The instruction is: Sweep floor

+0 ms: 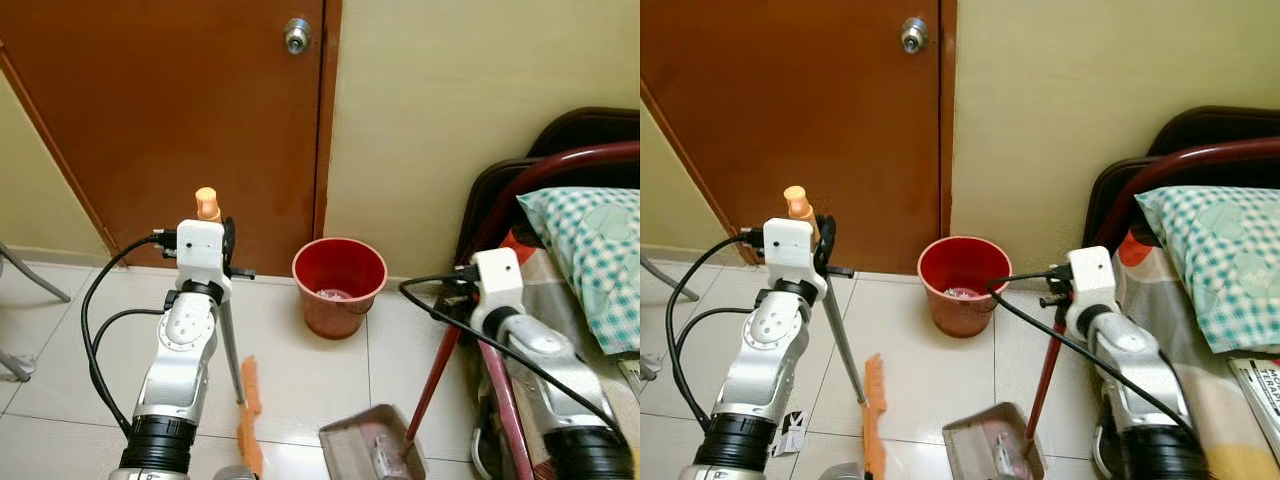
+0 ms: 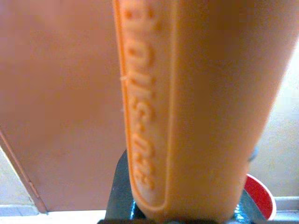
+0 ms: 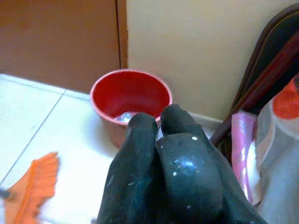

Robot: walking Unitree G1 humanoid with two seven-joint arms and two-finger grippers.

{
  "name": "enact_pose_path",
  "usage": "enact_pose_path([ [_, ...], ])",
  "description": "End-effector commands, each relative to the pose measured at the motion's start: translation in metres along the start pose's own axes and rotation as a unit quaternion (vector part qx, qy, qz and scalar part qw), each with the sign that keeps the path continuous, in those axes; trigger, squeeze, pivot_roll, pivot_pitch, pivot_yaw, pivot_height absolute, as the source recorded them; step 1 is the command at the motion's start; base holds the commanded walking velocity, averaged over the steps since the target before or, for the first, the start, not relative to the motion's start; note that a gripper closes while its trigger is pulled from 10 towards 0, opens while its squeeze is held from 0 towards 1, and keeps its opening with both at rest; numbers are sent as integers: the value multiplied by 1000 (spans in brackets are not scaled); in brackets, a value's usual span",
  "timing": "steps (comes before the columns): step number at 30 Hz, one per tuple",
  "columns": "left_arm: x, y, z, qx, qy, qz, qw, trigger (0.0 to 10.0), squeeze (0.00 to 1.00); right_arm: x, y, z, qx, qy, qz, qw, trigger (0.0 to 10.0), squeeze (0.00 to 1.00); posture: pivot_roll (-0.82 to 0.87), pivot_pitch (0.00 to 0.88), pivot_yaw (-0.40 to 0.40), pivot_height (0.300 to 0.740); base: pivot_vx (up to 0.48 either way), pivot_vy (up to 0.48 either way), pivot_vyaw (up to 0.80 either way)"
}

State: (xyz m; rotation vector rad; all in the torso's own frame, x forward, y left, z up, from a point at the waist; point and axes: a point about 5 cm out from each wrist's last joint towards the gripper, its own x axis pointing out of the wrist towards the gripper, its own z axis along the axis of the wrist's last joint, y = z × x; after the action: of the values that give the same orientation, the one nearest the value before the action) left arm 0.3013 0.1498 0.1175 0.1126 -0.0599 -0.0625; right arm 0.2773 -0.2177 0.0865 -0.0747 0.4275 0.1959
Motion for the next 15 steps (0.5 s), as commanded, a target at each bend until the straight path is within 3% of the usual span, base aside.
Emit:
enact_pose_path([
  [1,0,1,-2,5,11,-3,1000,10000,0,-10,-2,-3,4,25,35,999,10000,0,-15,0,-14,740,0,0,0],
  [3,0,1,-3,5,13,-1,1000,10000,0,-28,-1,-6,-16,53,121,991,10000,0,-15,0,-14,740,0,0,0],
  [8,0,2,-3,5,15,1,1000,10000,0,-44,-3,-4,-23,85,194,977,10000,0,-30,0,-18,740,0,0,0],
  [11,0,2,-4,6,16,0,1000,10000,0,-50,-6,-5,-33,101,209,972,10000,0,-32,0,-15,740,0,0,0],
  [15,1,1,-4,7,16,-2,1000,10000,0,-45,-8,-7,-35,100,181,978,10000,0,-32,0,-15,740,0,0,0],
])
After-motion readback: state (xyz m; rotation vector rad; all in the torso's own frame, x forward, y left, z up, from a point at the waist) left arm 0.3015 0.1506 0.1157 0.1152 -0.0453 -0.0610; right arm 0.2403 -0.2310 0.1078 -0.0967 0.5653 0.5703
